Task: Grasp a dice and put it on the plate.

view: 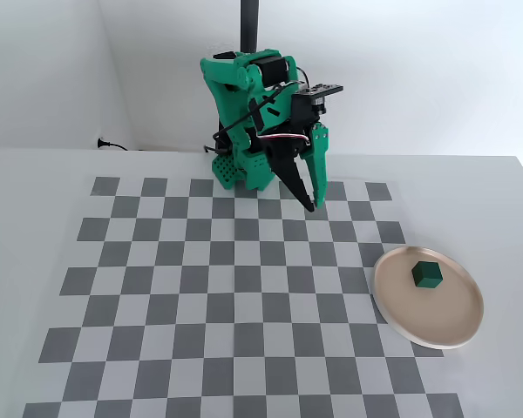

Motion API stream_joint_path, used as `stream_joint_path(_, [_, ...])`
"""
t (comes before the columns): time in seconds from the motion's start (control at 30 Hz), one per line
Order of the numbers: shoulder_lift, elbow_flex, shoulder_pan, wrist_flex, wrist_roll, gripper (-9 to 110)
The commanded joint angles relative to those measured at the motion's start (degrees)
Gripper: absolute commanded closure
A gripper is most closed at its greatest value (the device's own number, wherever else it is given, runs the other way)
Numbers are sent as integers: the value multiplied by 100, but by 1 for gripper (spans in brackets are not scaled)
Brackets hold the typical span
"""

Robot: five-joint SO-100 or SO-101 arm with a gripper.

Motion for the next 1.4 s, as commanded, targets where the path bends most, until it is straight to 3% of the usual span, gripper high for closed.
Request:
stream_joint_path(0.0, [923, 606, 396, -211, 343, 106])
stream_joint_path(0.3, [1433, 1731, 1318, -923, 1424, 106])
stream_joint_path(0.8, [1433, 2953, 3129, -1600, 4201, 106])
stream_joint_path(1.0, [1441, 2953, 2892, -1494, 5502, 106])
stream_joint_path(1.13, [1441, 2953, 2848, -1178, 7418, 106])
stream_joint_path(1.37, [1441, 2953, 2909, -527, 8728, 106])
